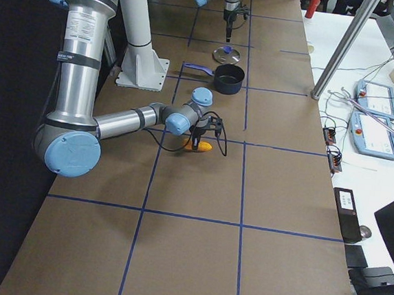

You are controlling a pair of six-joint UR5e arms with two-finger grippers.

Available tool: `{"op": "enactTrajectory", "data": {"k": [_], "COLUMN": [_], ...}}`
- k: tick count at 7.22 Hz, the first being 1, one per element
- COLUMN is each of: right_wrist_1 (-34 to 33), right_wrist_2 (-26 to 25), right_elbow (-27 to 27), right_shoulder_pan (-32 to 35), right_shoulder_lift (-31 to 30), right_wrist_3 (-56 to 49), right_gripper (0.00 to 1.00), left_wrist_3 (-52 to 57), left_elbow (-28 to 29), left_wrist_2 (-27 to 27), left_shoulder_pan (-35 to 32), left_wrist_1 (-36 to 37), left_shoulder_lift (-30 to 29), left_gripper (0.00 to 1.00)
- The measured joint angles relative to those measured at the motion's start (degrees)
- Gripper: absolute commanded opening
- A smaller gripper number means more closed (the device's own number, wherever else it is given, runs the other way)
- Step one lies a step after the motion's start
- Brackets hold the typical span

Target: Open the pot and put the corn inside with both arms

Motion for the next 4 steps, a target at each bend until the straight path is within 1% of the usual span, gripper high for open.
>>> {"op": "enactTrajectory", "data": {"k": [2, 3, 4], "right_wrist_1": [-0.13, -1.02, -4.74], "right_wrist_2": [0.16, 0.26, 0.27], "right_elbow": [1.01, 1.28, 1.64], "right_shoulder_pan": [1.69, 2.29, 2.81], "right_shoulder_lift": [1.09, 3.15, 7.07], "right_wrist_3": [-0.03, -0.03, -0.03], "right_gripper": [0.0, 0.0, 0.0], "left_wrist_3": [2.12, 5.3, 9.13], "left_elbow": [-0.54, -0.68, -0.63], "left_wrist_2": [-0.2, -1.2, -2.95], "left_shoulder_pan": [-1.48, -2.95, -5.18], "left_wrist_1": [0.23, 0.4, 0.32], "left_shoulder_lift": [0.59, 1.55, 3.02], "left_gripper": [1.0, 1.0, 1.0]}}
